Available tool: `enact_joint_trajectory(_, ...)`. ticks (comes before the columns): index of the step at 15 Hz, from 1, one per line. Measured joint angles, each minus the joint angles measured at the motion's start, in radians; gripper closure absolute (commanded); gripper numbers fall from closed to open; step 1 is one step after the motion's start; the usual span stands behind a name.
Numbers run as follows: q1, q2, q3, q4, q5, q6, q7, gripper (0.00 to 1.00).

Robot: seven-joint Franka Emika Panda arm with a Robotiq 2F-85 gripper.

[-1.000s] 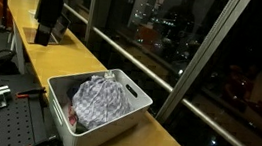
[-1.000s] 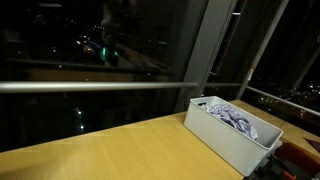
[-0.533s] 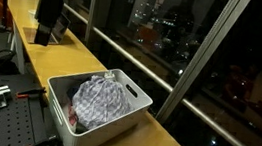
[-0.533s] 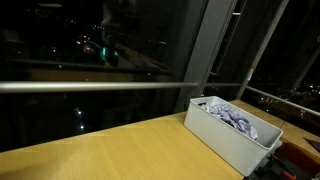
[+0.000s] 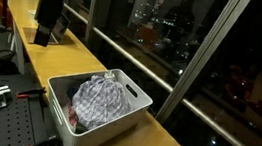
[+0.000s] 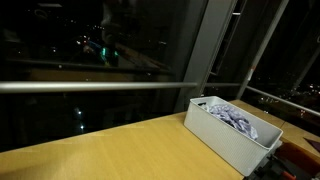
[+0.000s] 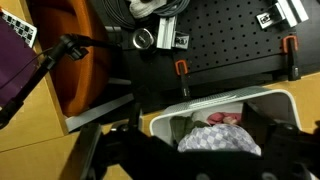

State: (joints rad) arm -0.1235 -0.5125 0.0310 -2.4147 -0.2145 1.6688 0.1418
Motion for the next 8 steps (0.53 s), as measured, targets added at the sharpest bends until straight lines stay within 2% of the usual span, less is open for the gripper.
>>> enact_joint_trajectory(4,0.005,0.024,-0.003,0.014,-0.001,0.034,-0.023,0.00)
enact_joint_trajectory(8,0.021,0.093,-0.004,0.047,-0.001,0.168,-0.074,0.00)
